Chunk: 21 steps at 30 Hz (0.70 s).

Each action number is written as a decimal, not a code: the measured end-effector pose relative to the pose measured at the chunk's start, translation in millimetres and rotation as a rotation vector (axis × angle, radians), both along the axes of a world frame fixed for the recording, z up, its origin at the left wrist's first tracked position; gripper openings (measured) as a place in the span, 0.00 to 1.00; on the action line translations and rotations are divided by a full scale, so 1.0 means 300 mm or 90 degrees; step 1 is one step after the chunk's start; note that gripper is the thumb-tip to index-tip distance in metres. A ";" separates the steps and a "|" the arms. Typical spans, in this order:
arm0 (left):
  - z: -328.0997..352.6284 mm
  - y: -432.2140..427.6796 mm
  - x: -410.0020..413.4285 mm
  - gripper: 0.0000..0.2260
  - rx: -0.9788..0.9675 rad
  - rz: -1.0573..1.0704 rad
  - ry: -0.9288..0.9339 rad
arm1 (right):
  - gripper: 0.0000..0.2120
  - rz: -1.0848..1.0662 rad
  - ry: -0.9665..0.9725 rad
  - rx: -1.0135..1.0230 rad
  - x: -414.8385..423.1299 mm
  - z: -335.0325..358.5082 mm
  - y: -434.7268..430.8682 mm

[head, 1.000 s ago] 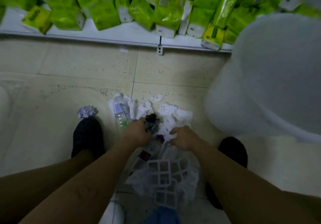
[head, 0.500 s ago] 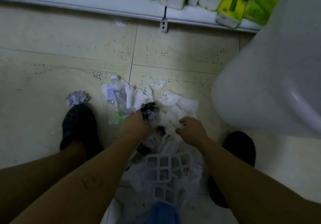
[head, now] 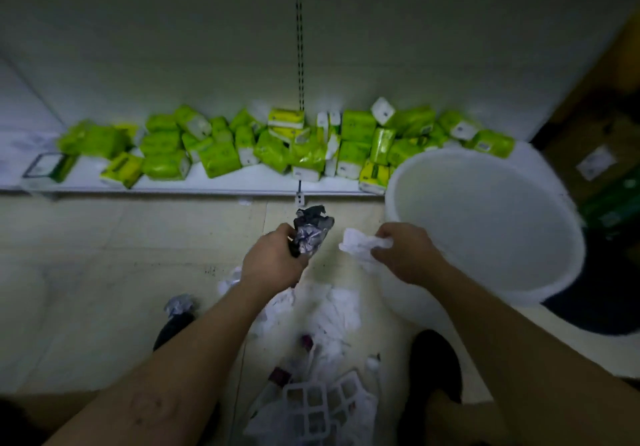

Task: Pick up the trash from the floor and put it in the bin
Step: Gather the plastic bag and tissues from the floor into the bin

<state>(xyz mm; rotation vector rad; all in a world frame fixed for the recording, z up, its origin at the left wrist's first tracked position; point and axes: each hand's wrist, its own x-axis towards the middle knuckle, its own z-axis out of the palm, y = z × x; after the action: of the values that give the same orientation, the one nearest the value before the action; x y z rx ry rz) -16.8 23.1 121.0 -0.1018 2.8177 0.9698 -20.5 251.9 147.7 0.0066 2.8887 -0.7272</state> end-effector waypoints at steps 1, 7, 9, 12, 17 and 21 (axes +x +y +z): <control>0.045 0.040 -0.010 0.11 -0.003 -0.007 0.034 | 0.08 -0.017 0.029 0.004 0.000 0.057 0.047; 0.189 0.343 -0.053 0.13 0.100 -0.032 0.091 | 0.19 -0.244 0.108 -0.058 0.036 0.195 0.298; 0.192 0.437 -0.074 0.13 0.122 -0.030 0.083 | 0.19 -0.308 0.084 -0.102 0.039 0.182 0.379; 0.174 0.564 -0.113 0.14 0.131 -0.042 0.082 | 0.10 -0.358 0.045 -0.209 0.025 0.160 0.482; 0.120 0.703 -0.153 0.31 0.130 -0.098 0.042 | 0.42 -0.260 -0.113 -0.132 0.034 0.093 0.538; 0.076 0.660 -0.088 0.31 0.037 -0.173 0.057 | 0.39 -0.174 -0.119 -0.078 0.026 0.081 0.500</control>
<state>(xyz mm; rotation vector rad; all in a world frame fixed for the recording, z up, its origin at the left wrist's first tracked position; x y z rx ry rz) -43.2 221.1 143.7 0.3292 2.7804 1.0126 -12.7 401.8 172.0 0.4376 2.6879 -0.8938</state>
